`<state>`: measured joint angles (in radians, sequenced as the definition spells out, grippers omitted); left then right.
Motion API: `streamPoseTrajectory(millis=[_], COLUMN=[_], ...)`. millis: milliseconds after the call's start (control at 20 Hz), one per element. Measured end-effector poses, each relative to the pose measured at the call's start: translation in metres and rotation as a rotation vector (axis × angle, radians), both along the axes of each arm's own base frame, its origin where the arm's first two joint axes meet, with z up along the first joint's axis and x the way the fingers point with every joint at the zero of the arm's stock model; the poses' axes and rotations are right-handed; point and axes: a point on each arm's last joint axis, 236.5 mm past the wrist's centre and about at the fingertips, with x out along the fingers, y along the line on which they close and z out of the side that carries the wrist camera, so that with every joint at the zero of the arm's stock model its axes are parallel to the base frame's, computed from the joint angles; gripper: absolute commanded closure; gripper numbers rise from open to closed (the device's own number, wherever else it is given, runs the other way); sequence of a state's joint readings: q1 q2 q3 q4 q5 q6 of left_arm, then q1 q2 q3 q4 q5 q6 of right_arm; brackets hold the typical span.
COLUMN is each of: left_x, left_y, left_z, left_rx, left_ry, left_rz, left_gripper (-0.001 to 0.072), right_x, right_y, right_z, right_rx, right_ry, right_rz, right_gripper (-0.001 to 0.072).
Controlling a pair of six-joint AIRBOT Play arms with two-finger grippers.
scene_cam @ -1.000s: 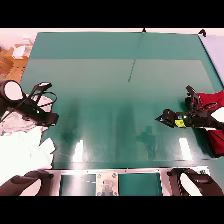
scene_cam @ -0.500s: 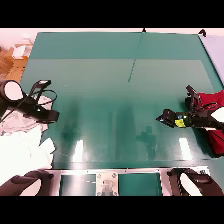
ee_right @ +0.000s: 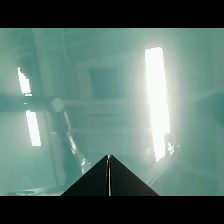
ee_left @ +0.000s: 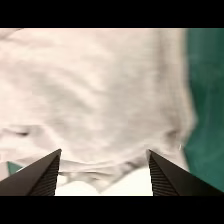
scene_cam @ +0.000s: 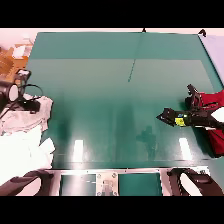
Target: Fold the shirts.
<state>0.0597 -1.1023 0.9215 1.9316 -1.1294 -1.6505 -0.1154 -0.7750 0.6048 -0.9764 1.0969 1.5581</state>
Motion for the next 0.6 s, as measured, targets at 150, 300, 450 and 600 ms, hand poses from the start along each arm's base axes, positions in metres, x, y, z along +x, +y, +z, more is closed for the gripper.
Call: streamPoseTrajectory(millis=[150,300,450,600], left_x=[-0.007,-0.008,-0.006,0.001], left_y=[0.04,0.052,0.055,0.058], left_z=[-0.028,-0.058,-0.078,-0.075], left_rx=[-0.013,-0.078,-0.119,-0.134], left_ry=[0.05,0.076,0.088,0.082], left_rz=[0.127,0.206,0.24,0.259], left_gripper=[0.0112,0.0117,0.0687,0.0689], right_x=[0.002,0.003,0.003,0.003], right_y=[-0.001,-0.001,-0.001,-0.001], right_z=[0.0,0.001,0.001,0.001], right_rx=[-0.002,-0.002,-0.003,-0.003], right_ry=[-0.007,-0.011,-0.011,-0.012], right_rz=[-0.005,-0.007,-0.008,-0.008], right_gripper=[0.0699,0.0699,0.0699,0.0699])
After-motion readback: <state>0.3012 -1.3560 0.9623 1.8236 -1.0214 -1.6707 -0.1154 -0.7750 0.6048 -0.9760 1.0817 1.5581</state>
